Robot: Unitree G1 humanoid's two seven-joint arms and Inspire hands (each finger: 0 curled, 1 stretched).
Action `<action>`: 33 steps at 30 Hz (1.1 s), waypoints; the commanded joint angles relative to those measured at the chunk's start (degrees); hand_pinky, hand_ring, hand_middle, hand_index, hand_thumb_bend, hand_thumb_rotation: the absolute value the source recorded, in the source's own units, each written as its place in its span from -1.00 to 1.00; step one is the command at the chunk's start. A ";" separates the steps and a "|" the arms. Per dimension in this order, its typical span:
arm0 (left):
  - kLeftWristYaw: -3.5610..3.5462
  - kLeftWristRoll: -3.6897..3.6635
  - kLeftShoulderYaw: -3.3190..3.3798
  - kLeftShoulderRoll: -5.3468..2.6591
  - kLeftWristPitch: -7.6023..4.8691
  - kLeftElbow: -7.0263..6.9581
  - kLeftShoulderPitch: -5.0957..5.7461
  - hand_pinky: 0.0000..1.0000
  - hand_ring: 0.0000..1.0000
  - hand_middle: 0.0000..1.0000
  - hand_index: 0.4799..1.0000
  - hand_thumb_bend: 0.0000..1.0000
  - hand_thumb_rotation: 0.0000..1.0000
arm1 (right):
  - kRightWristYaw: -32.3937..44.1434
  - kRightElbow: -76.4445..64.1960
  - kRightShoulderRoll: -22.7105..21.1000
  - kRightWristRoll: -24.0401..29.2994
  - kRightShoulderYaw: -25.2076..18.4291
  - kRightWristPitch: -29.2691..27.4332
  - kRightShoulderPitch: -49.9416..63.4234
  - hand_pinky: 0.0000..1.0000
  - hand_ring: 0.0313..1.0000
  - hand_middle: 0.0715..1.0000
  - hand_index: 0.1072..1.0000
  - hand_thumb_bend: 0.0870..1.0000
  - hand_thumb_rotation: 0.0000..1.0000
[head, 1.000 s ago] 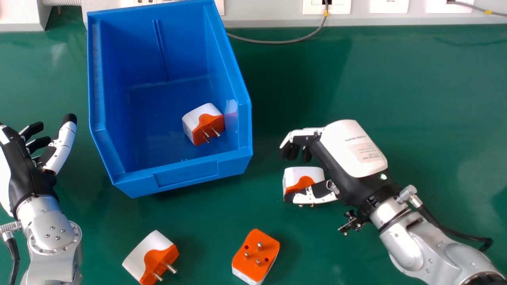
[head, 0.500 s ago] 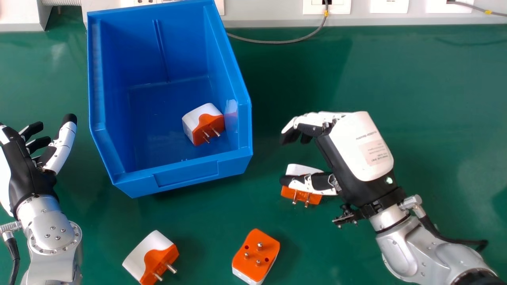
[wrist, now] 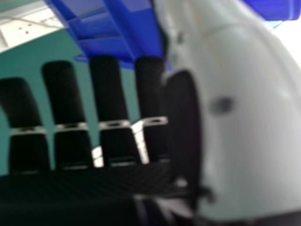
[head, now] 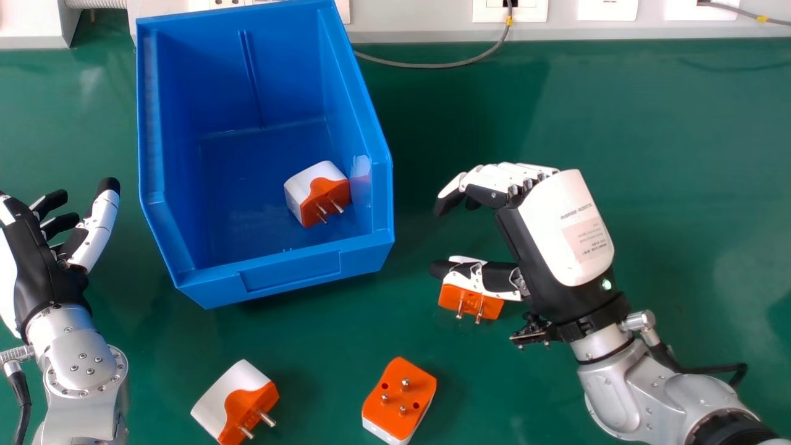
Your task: Pick all objects and put in blue box
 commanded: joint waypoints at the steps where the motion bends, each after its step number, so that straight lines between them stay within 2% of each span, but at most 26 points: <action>1: -0.12 0.00 0.12 0.79 0.26 -0.02 0.40 0.20 0.49 0.62 0.52 0.28 -0.06 | 4.05 -1.13 -0.47 1.73 -0.42 0.84 -0.76 -0.26 -0.14 -0.03 -0.18 -0.09 -1.00; 3: -0.21 -0.05 0.16 0.80 0.17 0.06 0.38 0.20 0.48 0.63 0.52 0.28 -0.06 | 9.35 -2.66 -1.21 2.75 -0.61 1.61 -0.09 -0.27 -0.13 -0.02 -0.16 -0.09 -1.00; 4: -0.23 -0.07 0.17 0.79 0.14 0.05 0.40 0.20 0.48 0.63 0.52 0.28 -0.06 | 11.81 -3.63 -1.57 3.21 -0.77 2.08 0.32 -0.18 -0.04 0.08 -0.04 0.06 -0.95; 5: -0.24 -0.09 0.18 0.78 0.15 -0.03 0.42 0.20 0.48 0.63 0.52 0.28 -0.06 | 15.69 -5.11 -2.07 3.86 -0.94 3.28 0.89 -0.18 -0.04 0.08 -0.04 0.06 -0.95; 8: -0.31 -0.13 0.20 0.74 0.22 -0.33 0.52 0.20 0.48 0.63 0.52 0.27 -0.06 | 31.28 -11.51 -3.42 6.16 -1.92 10.64 3.16 0.13 0.34 0.46 0.39 0.46 -0.64; 10: -0.25 -0.08 0.17 0.69 0.25 -0.40 0.58 0.20 0.48 0.63 0.52 0.27 -0.06 | 36.54 -15.90 -4.04 7.03 -2.77 13.82 4.81 0.13 0.34 0.46 0.39 0.46 -0.64; 11: -0.29 -0.11 0.19 0.68 0.24 -0.36 0.57 0.20 0.48 0.63 0.52 0.27 -0.06 | 37.96 -17.82 -4.19 7.18 -3.11 15.06 5.60 0.23 0.46 0.57 0.51 0.57 -0.55; 14: -0.44 -0.24 0.27 0.66 0.23 -0.38 0.55 0.20 0.47 0.63 0.52 0.27 -0.07 | 38.91 -20.81 -4.20 6.85 -3.60 17.31 7.09 0.63 0.82 0.86 0.84 0.86 -0.29; 17: -0.47 -0.28 0.31 0.63 0.19 -0.37 0.51 0.20 0.47 0.63 0.52 0.26 -0.07 | 39.27 -21.81 -4.27 6.51 -3.56 18.35 7.55 0.74 0.91 0.93 0.92 0.93 -0.23; 20: -0.71 -0.44 0.39 0.67 0.10 -0.14 0.40 0.20 0.47 0.63 0.52 0.26 -0.07 | 39.26 -22.13 -4.37 6.33 -3.43 18.55 7.62 0.80 0.95 0.96 0.96 0.97 -0.20; 27: -0.35 -0.08 0.23 0.64 0.12 -0.37 0.53 0.20 0.48 0.63 0.52 0.26 -0.07 | 40.05 -22.61 -4.63 6.27 -3.39 18.52 7.66 0.85 0.99 0.99 0.99 1.00 -0.18; 33: -0.60 -0.17 0.30 0.79 -0.01 -0.33 0.61 0.19 0.47 0.63 0.51 0.27 -0.05 | 40.93 -22.51 -4.66 6.08 -3.17 18.76 7.60 0.86 1.00 1.00 1.00 1.00 -0.17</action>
